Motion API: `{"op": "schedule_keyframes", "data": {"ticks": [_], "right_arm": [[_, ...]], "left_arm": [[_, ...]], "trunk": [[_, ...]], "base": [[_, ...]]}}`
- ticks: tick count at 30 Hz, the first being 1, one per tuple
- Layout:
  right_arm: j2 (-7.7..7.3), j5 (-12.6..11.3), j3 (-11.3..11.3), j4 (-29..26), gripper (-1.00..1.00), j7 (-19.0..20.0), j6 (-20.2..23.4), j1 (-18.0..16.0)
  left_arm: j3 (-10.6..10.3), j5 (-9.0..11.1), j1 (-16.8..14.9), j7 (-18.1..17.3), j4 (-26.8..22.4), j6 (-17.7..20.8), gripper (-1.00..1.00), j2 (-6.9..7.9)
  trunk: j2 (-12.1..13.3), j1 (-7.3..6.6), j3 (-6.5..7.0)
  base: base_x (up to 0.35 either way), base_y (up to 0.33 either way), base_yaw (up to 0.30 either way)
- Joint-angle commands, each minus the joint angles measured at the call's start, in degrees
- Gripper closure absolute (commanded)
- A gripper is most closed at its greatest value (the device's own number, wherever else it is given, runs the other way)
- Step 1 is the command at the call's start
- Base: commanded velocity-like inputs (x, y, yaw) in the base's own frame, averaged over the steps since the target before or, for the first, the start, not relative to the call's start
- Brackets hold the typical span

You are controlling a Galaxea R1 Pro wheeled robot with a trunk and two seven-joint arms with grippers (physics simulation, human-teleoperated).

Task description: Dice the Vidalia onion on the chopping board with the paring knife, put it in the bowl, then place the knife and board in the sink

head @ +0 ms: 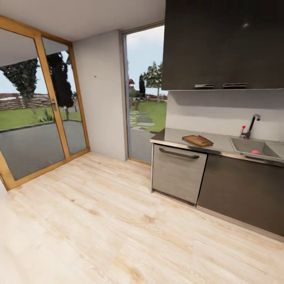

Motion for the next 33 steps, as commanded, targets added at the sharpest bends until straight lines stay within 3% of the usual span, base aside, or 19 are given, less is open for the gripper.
{"op": "schedule_keyframes", "data": {"ticks": [1,22,33], "right_arm": [[0.02,0.01,0.0,0.08,-1.0,-0.16,-0.16,-0.04],[0.02,-0.02,0.0,0.54,-1.0,-0.16,-0.16,-0.04],[0.02,-0.12,0.0,0.54,-1.0,-0.16,-0.16,-0.04]], "left_arm": [[-0.01,0.05,0.0,0.11,0.0,-0.14,-1.0,0.0],[-0.01,0.05,0.0,0.11,0.04,-0.14,-1.0,-0.03],[-0.01,-0.03,0.0,0.11,0.03,-0.14,-1.0,-0.01]], "trunk": [[-0.03,0.0,-0.06],[-0.03,0.0,-0.06],[-0.03,0.0,-0.06]], "base": [[0.0,0.0,-0.281],[0.0,0.003,-0.281],[0.099,0.191,-0.281]]}}
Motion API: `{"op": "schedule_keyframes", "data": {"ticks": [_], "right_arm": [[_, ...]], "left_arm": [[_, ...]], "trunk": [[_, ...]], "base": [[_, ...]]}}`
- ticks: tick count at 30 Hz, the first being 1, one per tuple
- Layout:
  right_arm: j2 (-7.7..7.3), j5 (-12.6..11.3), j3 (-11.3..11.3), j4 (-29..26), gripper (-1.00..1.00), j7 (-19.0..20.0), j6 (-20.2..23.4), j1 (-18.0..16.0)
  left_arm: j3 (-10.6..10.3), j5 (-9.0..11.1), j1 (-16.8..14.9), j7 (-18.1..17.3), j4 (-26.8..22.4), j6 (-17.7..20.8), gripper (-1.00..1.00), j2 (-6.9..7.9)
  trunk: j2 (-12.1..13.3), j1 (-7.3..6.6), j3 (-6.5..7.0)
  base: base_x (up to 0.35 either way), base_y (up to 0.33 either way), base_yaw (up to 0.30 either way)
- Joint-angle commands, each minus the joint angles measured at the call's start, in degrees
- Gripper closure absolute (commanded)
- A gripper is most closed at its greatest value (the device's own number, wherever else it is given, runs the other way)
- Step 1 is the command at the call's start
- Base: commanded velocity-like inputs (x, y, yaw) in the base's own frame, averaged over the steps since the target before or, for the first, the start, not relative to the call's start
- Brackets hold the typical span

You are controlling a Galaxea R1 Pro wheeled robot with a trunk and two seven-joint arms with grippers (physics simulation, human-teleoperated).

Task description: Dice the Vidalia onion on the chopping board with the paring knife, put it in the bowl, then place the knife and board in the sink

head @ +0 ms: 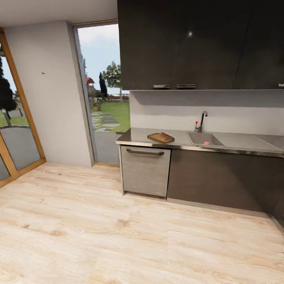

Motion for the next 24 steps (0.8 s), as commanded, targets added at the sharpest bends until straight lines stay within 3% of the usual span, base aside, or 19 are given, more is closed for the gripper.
{"op": "schedule_keyframes", "data": {"ticks": [1,12,24], "right_arm": [[0.02,0.01,0.01,0.03,-1.0,-0.18,-0.17,-0.04],[0.02,0.07,0.01,0.03,-1.0,-0.2,-0.17,-0.04],[0.11,0.13,0.11,0.03,-1.0,-0.27,-0.17,-0.04]], "left_arm": [[-0.03,0.04,0.0,0.12,-0.02,-0.13,-1.0,0.01],[-0.03,0.04,0.0,0.12,-0.02,-0.13,-1.0,0.02],[-0.03,0.04,0.0,0.12,-0.1,-0.16,-1.0,0.02]], "trunk": [[-0.03,0.01,-0.06],[-0.03,0.01,-0.06],[-0.03,0.01,-0.06]], "base": [[0.145,0.252,-0.281],[0.172,0.228,-0.276],[0.026,0.014,-0.034]]}}
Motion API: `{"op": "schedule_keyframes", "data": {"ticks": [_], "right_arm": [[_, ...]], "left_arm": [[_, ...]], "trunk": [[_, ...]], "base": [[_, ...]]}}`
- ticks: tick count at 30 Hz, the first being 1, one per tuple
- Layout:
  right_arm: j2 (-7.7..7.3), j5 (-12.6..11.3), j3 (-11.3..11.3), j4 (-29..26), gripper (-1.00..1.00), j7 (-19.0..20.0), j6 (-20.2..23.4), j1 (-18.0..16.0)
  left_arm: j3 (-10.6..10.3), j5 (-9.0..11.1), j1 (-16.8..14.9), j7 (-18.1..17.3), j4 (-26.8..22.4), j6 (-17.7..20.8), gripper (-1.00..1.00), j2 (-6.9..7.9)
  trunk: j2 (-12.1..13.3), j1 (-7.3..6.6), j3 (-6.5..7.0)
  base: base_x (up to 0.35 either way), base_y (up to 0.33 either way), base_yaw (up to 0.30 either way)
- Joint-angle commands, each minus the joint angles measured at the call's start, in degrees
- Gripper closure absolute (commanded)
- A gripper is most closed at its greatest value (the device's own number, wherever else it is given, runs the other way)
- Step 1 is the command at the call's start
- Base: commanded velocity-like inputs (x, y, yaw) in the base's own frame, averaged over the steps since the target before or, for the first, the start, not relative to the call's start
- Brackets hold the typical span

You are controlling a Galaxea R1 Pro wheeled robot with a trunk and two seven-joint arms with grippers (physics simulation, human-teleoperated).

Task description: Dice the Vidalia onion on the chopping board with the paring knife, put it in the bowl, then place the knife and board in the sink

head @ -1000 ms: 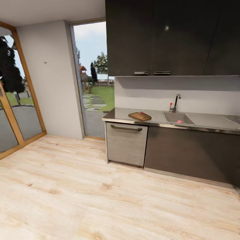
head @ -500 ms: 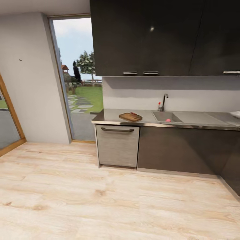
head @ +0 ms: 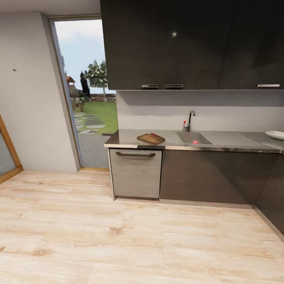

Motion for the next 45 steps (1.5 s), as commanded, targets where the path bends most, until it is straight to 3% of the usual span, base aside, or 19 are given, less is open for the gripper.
{"op": "schedule_keyframes", "data": {"ticks": [1,45], "right_arm": [[0.02,0.01,0.04,0.03,-1.0,-0.19,-0.16,-0.03],[0.02,0.1,0.33,0.07,-1.0,0.07,-0.1,-0.03]], "left_arm": [[-0.01,0.04,0.0,0.11,-0.04,-0.1,-1.0,0.0],[-0.01,0.09,0.0,0.11,-0.33,-0.65,-1.0,-0.02]], "trunk": [[-0.03,0.01,-0.05],[-0.03,0.01,-0.05]], "base": [[0.088,0.0,-0.001],[0.273,0.0,0.0]]}}
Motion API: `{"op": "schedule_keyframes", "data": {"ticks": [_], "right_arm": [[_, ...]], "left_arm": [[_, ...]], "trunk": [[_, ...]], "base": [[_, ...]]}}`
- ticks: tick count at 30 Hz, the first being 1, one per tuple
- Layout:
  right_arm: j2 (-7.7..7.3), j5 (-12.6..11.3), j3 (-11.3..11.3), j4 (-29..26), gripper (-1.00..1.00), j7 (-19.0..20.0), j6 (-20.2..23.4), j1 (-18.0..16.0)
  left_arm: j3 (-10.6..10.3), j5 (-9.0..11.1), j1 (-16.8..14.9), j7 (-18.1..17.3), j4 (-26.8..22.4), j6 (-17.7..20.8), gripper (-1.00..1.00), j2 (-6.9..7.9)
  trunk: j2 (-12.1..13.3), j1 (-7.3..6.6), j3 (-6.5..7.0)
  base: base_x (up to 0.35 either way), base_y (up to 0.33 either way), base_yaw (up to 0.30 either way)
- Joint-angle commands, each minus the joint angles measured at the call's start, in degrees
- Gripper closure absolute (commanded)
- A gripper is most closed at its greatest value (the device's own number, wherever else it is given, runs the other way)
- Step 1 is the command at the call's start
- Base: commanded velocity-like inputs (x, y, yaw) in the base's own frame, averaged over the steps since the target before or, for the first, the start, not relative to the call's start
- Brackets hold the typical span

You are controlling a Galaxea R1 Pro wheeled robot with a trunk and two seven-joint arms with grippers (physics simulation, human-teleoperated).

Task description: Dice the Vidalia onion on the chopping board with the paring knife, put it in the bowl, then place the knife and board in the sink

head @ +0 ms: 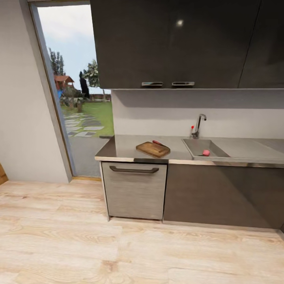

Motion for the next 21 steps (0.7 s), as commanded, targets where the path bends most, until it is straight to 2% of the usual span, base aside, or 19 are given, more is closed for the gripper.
{"op": "schedule_keyframes", "data": {"ticks": [1,3,8,21], "right_arm": [[0.01,0.02,0.01,0.04,-1.0,-0.23,-0.14,-0.03],[0.01,0.02,0.03,0.04,-1.0,-0.23,-0.13,-0.03],[0.01,0.02,0.0,0.0,-1.0,-0.23,-0.16,-0.03],[0.01,0.02,0.06,0.18,-1.0,-0.23,-0.13,-0.03]], "left_arm": [[-0.05,0.11,0.0,0.15,0.08,-1.3,-1.0,-0.07],[-0.15,0.21,0.0,0.19,0.21,-3.57,-1.0,-0.13],[-0.19,0.26,0.0,0.2,0.31,-4.35,-1.0,-0.16],[-0.19,0.32,0.0,0.2,0.43,-4.47,-1.0,-0.14]], "trunk": [[-0.03,0.01,-0.05],[-0.03,0.01,-0.05],[-0.03,0.01,-0.05],[5.19,-2.85,2.28]], "base": [[0.03,0.0,0.0],[0.014,0.0,0.0],[0.003,0.0,0.0],[0.0,0.0,0.0]]}}
